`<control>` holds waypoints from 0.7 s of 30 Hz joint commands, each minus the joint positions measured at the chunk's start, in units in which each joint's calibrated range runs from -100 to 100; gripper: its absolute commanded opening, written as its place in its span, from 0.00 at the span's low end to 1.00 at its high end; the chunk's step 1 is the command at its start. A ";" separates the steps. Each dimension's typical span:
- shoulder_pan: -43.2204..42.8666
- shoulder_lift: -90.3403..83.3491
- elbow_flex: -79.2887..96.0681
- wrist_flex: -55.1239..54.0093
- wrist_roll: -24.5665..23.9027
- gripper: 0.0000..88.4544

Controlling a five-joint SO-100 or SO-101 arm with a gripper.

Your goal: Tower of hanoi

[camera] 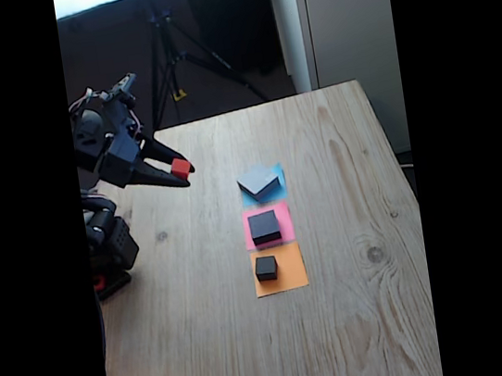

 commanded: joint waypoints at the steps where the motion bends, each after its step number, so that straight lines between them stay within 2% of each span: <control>1: 2.84 -2.80 6.07 -4.34 0.69 0.03; 4: 3.84 -3.48 13.34 -9.76 0.69 0.03; 7: 3.84 -3.33 21.53 -19.55 0.69 0.03; 14: 2.92 1.59 40.44 -49.18 0.69 0.03; 21: 1.84 10.82 51.80 -71.84 0.69 0.04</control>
